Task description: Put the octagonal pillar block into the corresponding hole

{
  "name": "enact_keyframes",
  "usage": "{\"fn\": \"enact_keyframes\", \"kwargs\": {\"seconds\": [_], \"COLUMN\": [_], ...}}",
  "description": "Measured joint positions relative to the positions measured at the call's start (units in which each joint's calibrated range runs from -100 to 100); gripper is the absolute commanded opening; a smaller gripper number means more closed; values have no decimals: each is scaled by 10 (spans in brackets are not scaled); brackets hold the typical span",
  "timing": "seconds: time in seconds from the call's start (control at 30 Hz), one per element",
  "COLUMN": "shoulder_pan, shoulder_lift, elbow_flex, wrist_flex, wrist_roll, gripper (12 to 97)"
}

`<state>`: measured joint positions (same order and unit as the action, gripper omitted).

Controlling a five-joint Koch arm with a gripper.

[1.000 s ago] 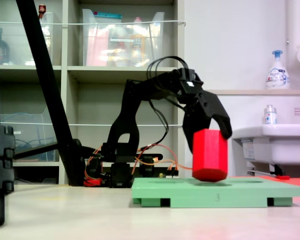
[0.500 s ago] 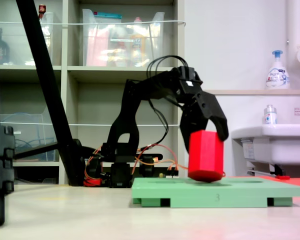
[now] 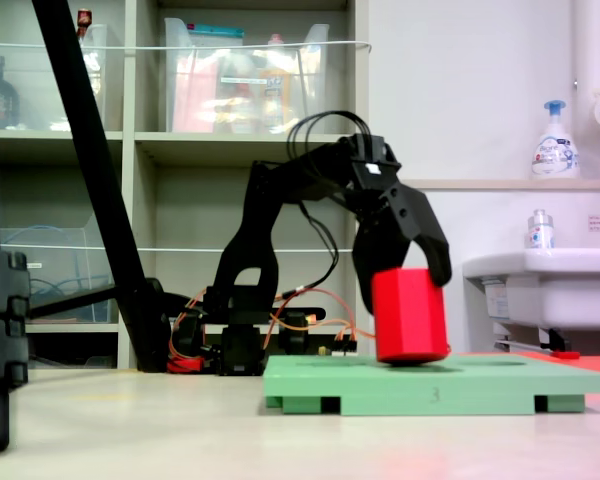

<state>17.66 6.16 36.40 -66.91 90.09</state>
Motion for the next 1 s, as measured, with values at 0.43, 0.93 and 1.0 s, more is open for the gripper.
{"fn": "enact_keyframes", "kwargs": {"seconds": [0.43, 0.93, 1.0], "shoulder_pan": [-2, -4, -4], "shoulder_lift": [88, 131, 131], "elbow_flex": [73, 124, 125], "wrist_flex": [-3, -2, -3], "wrist_roll": [-39, -41, -38], "gripper": [309, 321, 321]}}
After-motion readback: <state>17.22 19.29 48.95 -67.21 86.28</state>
